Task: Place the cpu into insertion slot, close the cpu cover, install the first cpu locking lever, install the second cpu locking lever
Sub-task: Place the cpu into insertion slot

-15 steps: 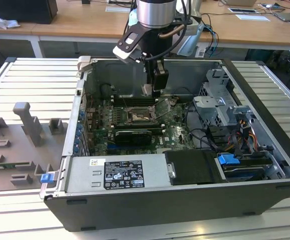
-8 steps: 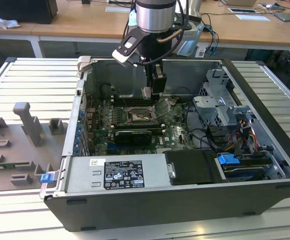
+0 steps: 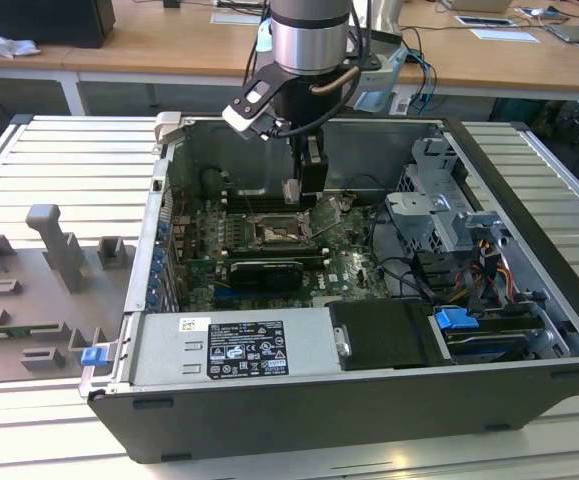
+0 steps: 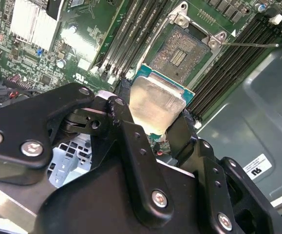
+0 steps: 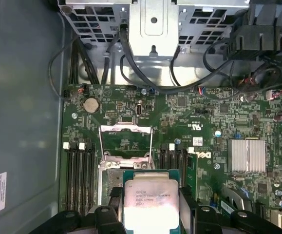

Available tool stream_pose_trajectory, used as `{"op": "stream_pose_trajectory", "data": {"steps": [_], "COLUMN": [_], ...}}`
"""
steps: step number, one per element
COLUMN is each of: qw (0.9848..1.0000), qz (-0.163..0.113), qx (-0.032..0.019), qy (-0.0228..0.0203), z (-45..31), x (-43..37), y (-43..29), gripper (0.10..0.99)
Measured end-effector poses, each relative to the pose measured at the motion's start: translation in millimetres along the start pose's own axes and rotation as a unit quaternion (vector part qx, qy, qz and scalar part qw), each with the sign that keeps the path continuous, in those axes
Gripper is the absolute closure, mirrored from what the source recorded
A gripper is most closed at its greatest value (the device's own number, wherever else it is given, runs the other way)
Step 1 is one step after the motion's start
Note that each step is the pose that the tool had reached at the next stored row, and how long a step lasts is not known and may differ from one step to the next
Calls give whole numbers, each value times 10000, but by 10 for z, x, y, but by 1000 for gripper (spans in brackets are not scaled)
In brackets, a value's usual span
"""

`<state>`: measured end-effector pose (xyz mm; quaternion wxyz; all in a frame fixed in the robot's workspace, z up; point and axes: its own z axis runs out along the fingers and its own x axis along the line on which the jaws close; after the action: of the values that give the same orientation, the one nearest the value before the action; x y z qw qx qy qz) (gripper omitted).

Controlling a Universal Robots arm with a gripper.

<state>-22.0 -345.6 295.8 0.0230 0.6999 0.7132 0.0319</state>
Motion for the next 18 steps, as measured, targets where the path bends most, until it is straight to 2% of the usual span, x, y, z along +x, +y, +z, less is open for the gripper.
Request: {"op": "stream_pose_trajectory", "data": {"steps": [3, 18], "qw": [10000, 10000], "qz": [0, 0], "qx": [0, 0], "qy": [0, 0], "z": [68, 183], "x": [-1, -2], "y": [-6, -15], "gripper": [541, 541]}}
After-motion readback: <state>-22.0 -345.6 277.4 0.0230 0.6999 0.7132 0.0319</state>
